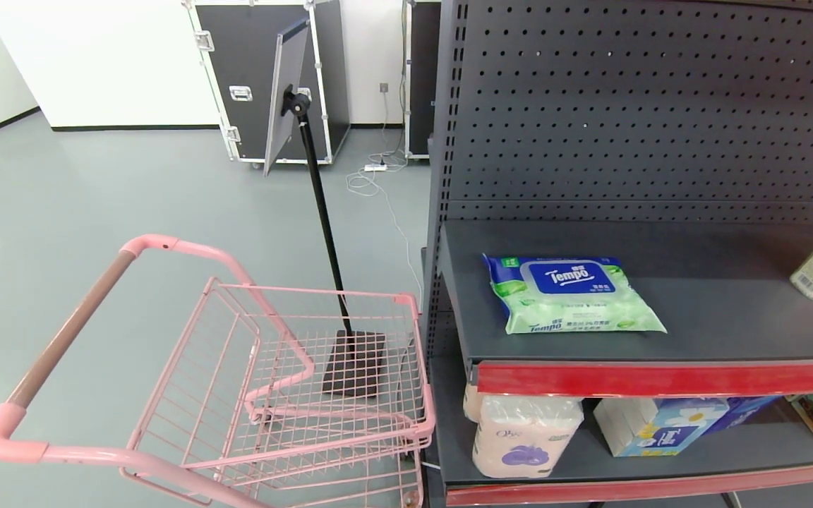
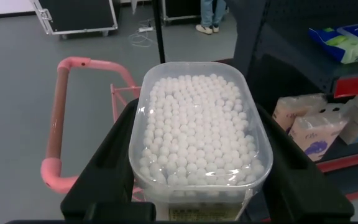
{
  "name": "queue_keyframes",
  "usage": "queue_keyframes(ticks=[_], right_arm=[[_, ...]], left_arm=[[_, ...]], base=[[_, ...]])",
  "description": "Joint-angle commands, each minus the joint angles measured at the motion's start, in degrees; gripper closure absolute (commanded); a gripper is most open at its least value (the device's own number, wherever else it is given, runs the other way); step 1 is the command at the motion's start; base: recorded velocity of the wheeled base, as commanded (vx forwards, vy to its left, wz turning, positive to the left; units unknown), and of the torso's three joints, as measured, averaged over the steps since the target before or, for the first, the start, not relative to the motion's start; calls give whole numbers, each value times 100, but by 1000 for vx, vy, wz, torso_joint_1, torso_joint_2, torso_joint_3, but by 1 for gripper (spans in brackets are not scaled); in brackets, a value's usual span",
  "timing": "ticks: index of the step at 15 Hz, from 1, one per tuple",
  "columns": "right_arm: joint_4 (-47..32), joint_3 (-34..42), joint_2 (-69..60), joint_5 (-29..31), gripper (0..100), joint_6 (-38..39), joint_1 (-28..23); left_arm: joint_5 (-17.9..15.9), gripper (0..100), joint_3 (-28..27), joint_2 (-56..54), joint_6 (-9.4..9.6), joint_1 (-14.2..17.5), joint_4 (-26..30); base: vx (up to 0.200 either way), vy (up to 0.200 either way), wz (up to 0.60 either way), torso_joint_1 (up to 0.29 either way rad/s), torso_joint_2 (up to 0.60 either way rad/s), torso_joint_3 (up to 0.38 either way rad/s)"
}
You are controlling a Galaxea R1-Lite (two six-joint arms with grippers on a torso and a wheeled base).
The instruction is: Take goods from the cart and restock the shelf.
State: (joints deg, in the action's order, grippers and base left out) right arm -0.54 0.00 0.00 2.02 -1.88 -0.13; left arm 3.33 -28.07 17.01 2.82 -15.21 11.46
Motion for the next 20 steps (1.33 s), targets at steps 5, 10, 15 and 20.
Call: queue_keyframes(ticks=[5,10,15,20], right_arm=[[1,0,9,0,0,-6,5],[1,0,9,0,0,3,5],[1,0,9,-9,0,3,5],[1,0,9,-9,0,3,5]], left_arm=[[1,100,4,22,0,1,-12],[1,100,4,40,8,1,-30],[-131,100,4,48,149,-61,-30],[-122,100,4,57,149,-61,-30]], base=[[0,0,0,66,-143,-88],[0,0,0,116,-286,-164],[0,-120,0,3,-2,0],[0,-200,0,6,-1,0]])
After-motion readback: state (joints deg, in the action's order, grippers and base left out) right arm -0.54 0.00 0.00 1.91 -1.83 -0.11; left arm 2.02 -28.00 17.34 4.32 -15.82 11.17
